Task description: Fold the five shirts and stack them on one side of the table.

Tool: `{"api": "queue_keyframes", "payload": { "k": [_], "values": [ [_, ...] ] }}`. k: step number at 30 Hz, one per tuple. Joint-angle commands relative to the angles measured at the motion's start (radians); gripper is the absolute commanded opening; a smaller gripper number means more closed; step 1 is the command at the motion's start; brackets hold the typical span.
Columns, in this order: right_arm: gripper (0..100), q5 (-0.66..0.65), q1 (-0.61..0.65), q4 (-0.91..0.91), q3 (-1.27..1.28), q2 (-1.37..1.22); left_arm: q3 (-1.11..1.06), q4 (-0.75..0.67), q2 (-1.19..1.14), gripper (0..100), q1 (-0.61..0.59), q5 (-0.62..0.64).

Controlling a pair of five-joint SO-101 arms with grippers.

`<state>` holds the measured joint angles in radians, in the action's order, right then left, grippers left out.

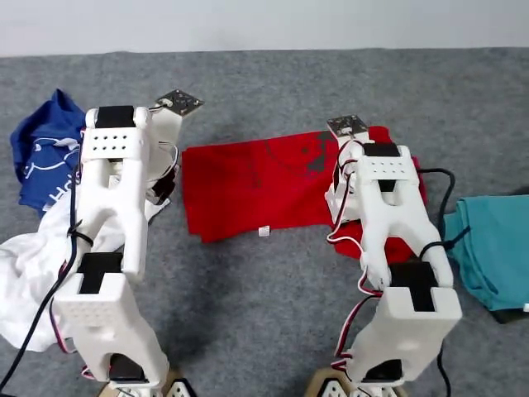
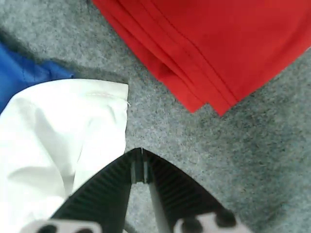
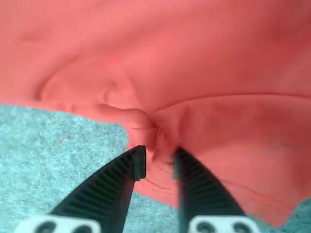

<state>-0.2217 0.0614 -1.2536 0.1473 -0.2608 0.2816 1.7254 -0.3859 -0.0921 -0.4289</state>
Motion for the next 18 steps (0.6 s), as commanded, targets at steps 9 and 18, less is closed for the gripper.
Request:
{"api": "queue_keyframes", "payload": {
  "k": [9, 18],
  "values": [
    [0.9, 0.003, 0.005, -0.018, -0.008, 0.101, -0.001, 0.029, 0.061, 1, -0.006, 0.006],
    [1.0, 0.002, 0.021, -0.159, -0.006, 0.171, -0.001, 0.029, 0.061, 1, -0.006, 0.006]
  ]
}}
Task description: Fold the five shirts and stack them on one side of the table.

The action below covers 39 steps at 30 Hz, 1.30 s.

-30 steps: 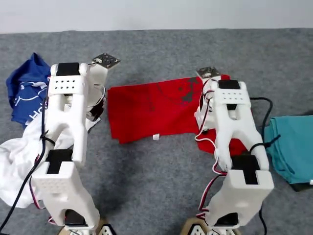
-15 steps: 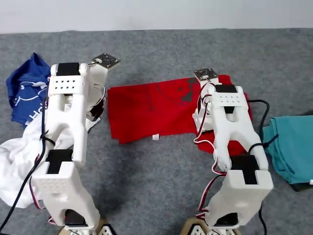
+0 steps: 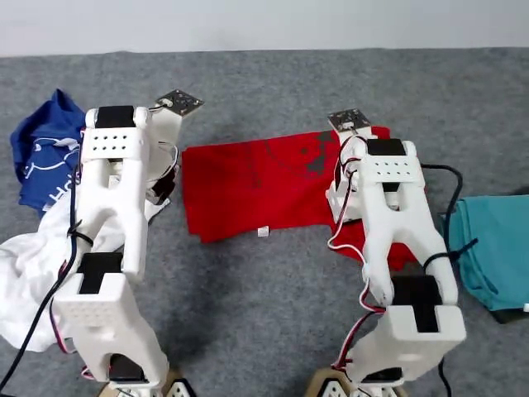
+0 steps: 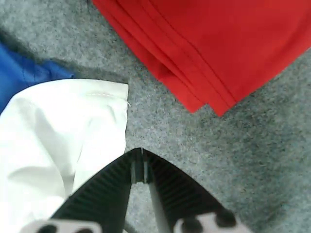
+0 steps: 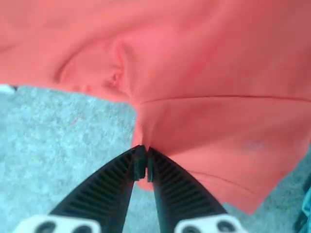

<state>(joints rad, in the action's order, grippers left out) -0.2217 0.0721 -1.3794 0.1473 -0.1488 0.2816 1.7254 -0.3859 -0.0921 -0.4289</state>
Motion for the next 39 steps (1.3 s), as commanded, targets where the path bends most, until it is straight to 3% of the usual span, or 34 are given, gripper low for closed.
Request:
{"api": "queue_keyframes", "payload": {
  "k": [1, 15, 23, 27, 34, 39],
  "values": [
    [1.0, 0.002, 0.008, -0.036, -0.005, 0.059, -0.001, 0.029, 0.061, 1, -0.006, 0.006],
    [2.2, 0.008, 0.036, 0.042, 0.137, 0.068, -0.001, 0.029, 0.058, 1, -0.006, 0.005],
    [26.5, 0.012, 0.033, -0.067, -0.043, 0.117, -0.001, 0.029, 0.058, 1, -0.006, 0.005],
    [22.1, 0.009, -0.019, -0.01, -0.133, 0.12, -0.001, 0.029, 0.061, 1, -0.008, 0.005],
    [0.5, 0.009, -0.179, 0.242, -0.207, -0.028, -0.001, 0.029, 0.061, 1, -0.008, 0.005],
    [0.9, 0.008, -0.208, 0.292, -0.31, -0.209, -0.001, 0.029, 0.061, 1, -0.008, 0.005]
  ]
}}
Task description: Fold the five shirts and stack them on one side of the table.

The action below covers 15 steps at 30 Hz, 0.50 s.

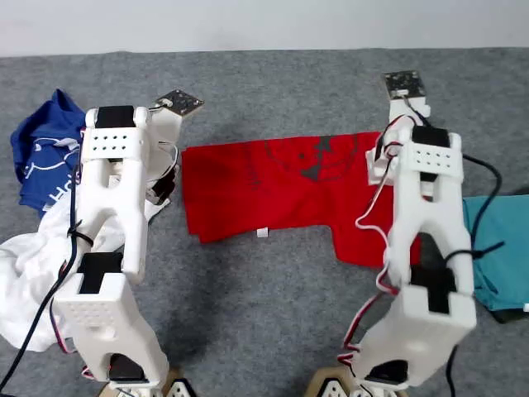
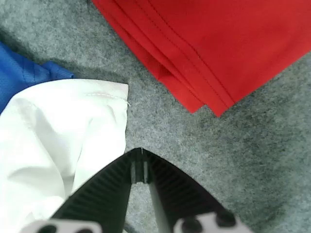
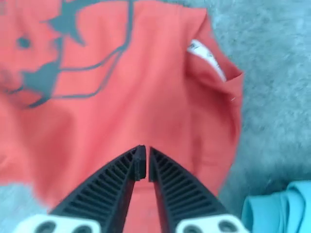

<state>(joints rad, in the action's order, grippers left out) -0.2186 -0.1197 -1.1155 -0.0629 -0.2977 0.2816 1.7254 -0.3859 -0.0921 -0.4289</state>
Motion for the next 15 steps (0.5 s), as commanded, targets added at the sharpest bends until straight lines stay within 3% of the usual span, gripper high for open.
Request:
{"api": "queue_keyframes", "payload": {
  "k": [1, 15],
  "values": [
    [0.9, 0.005, -0.016, 0.027, -0.129, -0.096, -0.001, 0.029, 0.061, 1, -0.006, 0.005],
    [0.9, 0.005, -0.093, -0.002, -0.39, -0.265, -0.001, 0.029, 0.061, 1, -0.006, 0.005]
  ]
}}
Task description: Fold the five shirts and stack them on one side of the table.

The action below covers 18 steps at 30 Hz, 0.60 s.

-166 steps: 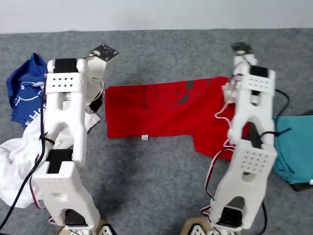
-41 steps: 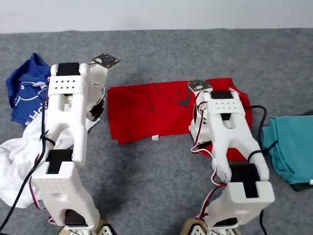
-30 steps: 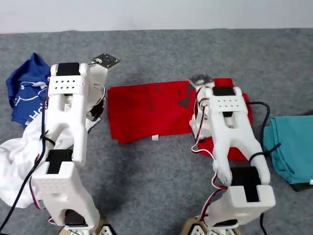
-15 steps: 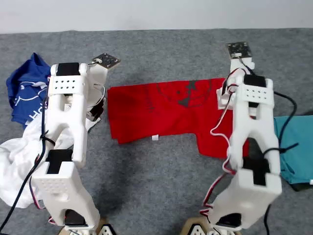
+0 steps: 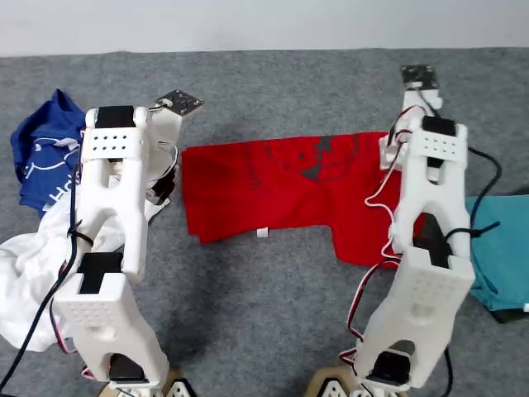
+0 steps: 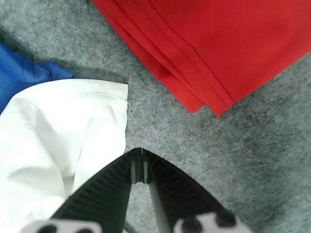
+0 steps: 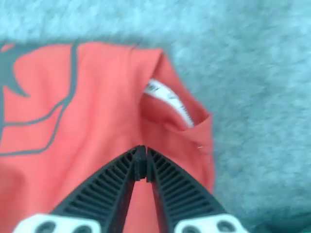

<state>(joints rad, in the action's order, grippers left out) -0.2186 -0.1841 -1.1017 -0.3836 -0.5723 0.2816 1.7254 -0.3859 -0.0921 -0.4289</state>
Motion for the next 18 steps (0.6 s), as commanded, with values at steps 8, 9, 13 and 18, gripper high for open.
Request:
{"api": "queue_keyframes", "payload": {
  "k": [8, 9, 13, 18],
  "values": [
    [0.9, -0.02, -0.048, 0.012, -0.072, -0.077, -0.001, 0.029, 0.055, 1, -0.002, 0.005],
    [0.9, -0.034, -0.047, 0.031, -0.072, -0.099, -0.001, 0.029, 0.055, 1, 0.0, 0.005],
    [0.9, -0.051, -0.047, 0.114, -0.081, -0.173, -0.001, 0.029, 0.055, 1, 0.0, 0.005],
    [0.9, -0.051, -0.059, 0.119, -0.201, -0.234, -0.001, 0.029, 0.061, 1, -0.003, 0.005]
  ]
}}
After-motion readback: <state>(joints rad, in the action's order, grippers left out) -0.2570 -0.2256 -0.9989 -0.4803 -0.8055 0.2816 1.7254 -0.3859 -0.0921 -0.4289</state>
